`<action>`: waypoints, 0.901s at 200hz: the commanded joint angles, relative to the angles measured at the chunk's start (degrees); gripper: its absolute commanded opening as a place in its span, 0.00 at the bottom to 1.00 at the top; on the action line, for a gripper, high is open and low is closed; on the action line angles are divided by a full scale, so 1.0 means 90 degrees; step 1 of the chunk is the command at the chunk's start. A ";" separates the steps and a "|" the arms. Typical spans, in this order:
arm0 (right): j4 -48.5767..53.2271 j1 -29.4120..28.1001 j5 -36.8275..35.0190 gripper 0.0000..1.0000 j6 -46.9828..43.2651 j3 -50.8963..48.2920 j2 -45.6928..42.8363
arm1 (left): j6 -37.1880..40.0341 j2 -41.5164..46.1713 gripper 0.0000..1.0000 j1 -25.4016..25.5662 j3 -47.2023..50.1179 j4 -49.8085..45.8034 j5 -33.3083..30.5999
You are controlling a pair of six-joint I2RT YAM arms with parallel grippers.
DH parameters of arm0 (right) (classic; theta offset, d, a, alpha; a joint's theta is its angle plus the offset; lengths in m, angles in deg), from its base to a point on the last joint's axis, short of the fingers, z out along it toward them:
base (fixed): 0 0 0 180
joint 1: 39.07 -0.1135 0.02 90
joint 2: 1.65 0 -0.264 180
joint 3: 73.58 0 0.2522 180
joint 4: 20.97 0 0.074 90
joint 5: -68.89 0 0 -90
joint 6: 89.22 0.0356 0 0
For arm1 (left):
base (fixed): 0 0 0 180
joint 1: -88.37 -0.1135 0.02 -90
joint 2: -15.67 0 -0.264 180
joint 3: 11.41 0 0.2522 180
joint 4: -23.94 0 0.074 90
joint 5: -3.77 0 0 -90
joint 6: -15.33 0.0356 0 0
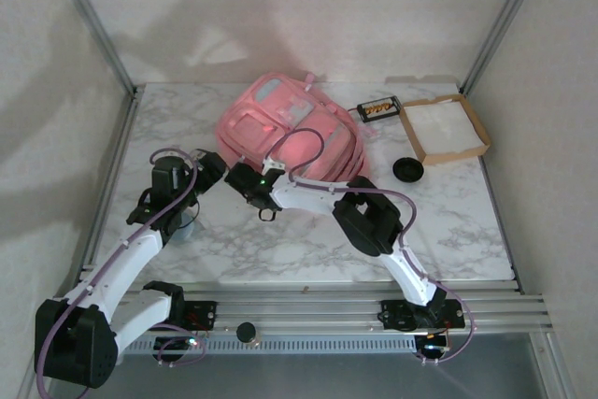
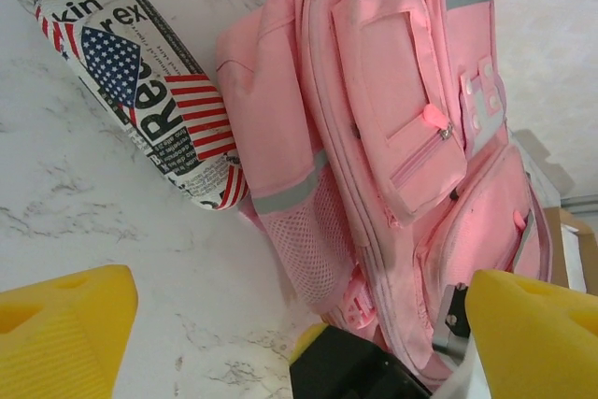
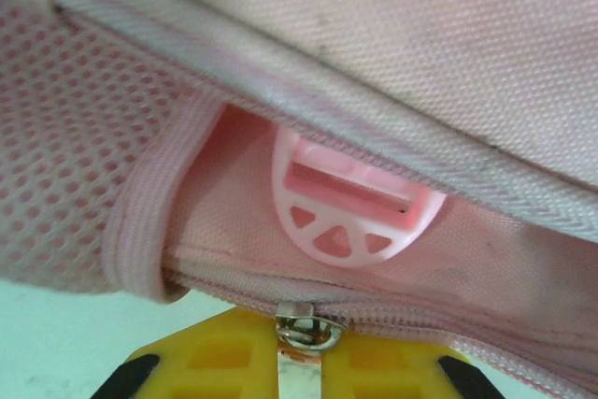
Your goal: Pack books, pencil case, and school supplies into a backpack
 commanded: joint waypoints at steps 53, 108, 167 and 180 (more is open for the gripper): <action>-0.2583 0.0392 0.2348 0.00 -0.1020 -0.2439 -0.1678 | -0.0735 -0.0901 0.83 -0.0010 0.0418 0.1279 0.1104; -0.3742 0.0704 0.3526 0.00 -0.1020 -0.3297 -0.2020 | -0.1533 -0.2395 0.73 0.0822 0.0397 0.2704 0.1306; -0.3723 0.0823 0.3399 0.00 -0.0764 -0.3646 -0.2228 | -0.2157 -0.3817 0.54 0.1110 -0.0075 0.3267 0.0604; -0.3798 0.0823 0.3350 0.00 -0.0725 -0.3767 -0.2318 | -0.2256 -0.4250 0.43 0.1118 -0.0347 0.3330 0.0671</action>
